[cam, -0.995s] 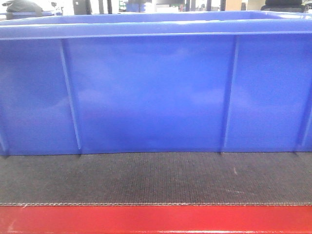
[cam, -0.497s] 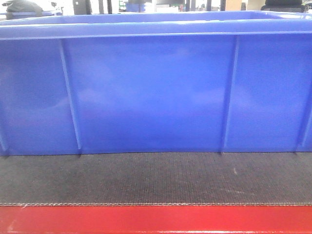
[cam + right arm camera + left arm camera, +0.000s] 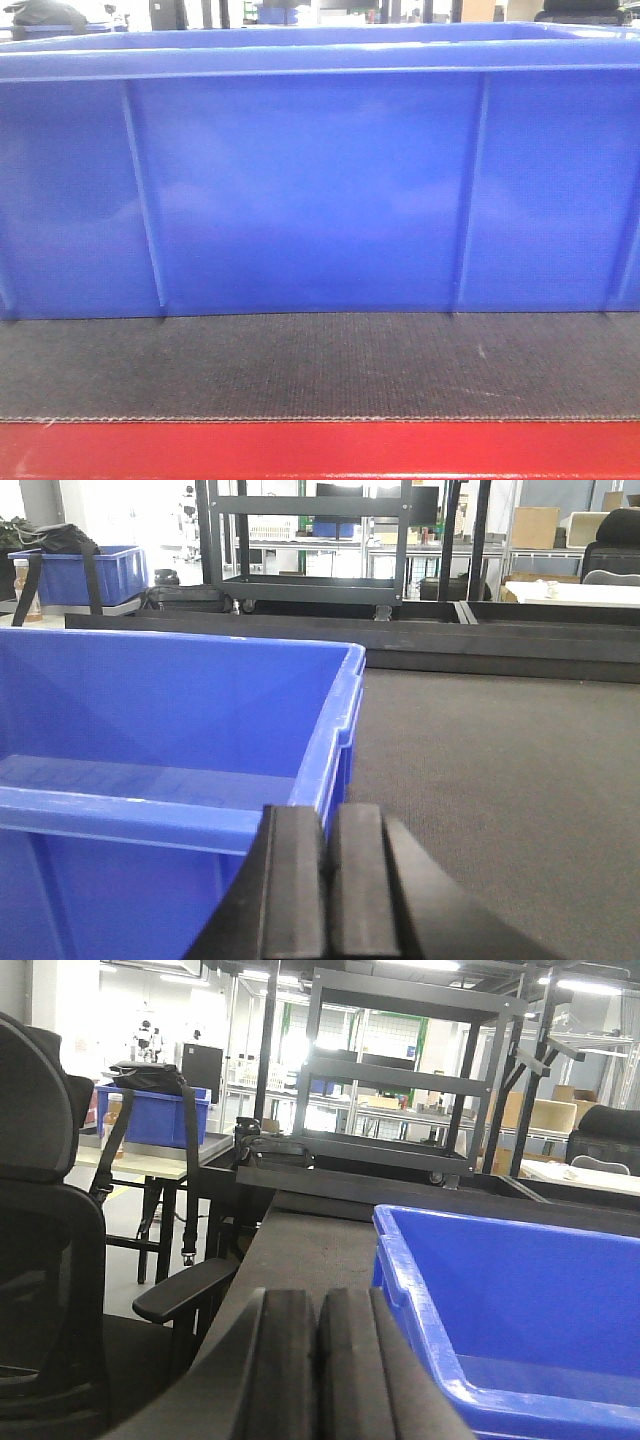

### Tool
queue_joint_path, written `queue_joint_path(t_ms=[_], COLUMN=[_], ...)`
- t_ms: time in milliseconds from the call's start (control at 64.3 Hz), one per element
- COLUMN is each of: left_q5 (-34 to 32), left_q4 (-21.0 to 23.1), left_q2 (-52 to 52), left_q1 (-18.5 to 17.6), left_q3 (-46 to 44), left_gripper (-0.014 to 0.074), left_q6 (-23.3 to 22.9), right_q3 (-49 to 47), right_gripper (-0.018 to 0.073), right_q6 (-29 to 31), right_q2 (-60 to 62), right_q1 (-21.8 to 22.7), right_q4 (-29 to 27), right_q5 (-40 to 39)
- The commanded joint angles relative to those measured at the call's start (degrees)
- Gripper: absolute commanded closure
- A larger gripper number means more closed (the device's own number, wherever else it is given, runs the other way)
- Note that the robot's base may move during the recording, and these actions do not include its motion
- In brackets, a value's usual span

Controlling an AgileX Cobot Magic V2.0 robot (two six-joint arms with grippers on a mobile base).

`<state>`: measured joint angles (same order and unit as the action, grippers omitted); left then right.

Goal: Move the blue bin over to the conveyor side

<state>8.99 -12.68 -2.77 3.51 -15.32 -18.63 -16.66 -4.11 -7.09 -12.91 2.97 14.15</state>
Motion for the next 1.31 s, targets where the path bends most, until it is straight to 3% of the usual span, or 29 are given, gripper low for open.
queue_joint_path(t_ms=[0, 155, 264, 451, 902, 1290], left_q5=[-1.0, -1.0, -1.0, -1.0, -1.0, -1.0], left_q4=[0.4, 0.4, 0.4, 0.4, 0.4, 0.4], left_q2=[0.4, 0.4, 0.4, 0.4, 0.4, 0.4], left_q1=[0.2, 0.3, 0.3, 0.3, 0.3, 0.3], left_q3=[0.1, 0.1, 0.1, 0.1, 0.1, 0.1], left_gripper=[0.0623, 0.0623, 0.0623, 0.0623, 0.0623, 0.0623], left_q6=[0.0, 0.0, 0.0, 0.0, 0.0, 0.0], right_q3=[1.1, 5.6, 10.4, 16.6, 16.7, 16.7], right_gripper=[0.0648, 0.0648, 0.0648, 0.0648, 0.0648, 0.0648], right_q6=[0.4, 1.4, 6.2, 5.6, 4.6, 4.6], right_q2=[0.3, 0.4, 0.4, 4.3, 7.1, 7.1], right_q1=[1.2, 7.9, 11.0, 11.1, 7.2, 7.1], right_q4=[0.4, -0.3, -3.6, -3.6, -3.7, -3.7], right_q5=[-1.6, -5.5, -12.4, -15.1, -14.2, -14.2])
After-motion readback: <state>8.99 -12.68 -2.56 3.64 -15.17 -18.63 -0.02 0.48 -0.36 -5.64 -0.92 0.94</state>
